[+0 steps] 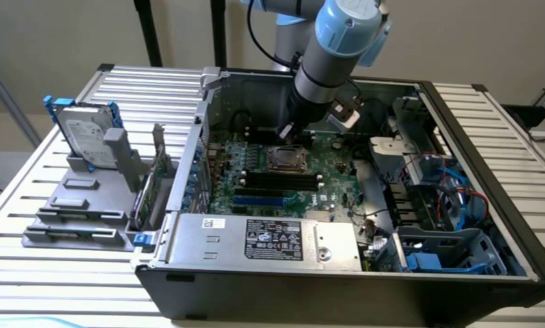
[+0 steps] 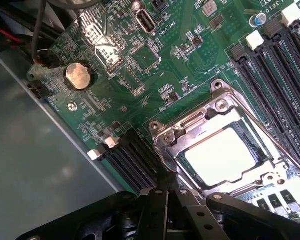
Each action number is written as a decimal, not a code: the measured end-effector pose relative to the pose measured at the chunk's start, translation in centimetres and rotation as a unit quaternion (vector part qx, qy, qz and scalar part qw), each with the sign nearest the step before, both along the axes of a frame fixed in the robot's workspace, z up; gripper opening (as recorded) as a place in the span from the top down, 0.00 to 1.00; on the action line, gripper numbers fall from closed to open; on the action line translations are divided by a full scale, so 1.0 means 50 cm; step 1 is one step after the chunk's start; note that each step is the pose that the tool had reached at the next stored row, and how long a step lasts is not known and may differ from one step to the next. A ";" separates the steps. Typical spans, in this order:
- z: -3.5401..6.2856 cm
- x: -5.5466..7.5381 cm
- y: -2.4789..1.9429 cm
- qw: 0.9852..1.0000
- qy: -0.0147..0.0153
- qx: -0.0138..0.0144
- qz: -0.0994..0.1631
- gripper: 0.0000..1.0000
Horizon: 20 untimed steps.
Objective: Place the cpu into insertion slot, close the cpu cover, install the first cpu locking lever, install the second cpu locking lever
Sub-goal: 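Install the first cpu locking lever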
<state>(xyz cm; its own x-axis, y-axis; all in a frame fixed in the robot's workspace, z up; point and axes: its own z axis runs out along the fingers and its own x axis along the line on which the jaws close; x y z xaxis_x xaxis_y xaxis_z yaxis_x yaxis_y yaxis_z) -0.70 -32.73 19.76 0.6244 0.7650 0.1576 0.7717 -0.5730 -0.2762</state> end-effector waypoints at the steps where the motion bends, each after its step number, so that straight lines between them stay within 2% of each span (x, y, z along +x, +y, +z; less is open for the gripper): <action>1: 0.000 0.000 0.0000 1.000 0.000 0.000 0.001 0.89; 20: -0.007 0.006 0.0001 1.000 0.000 0.000 0.014 0.89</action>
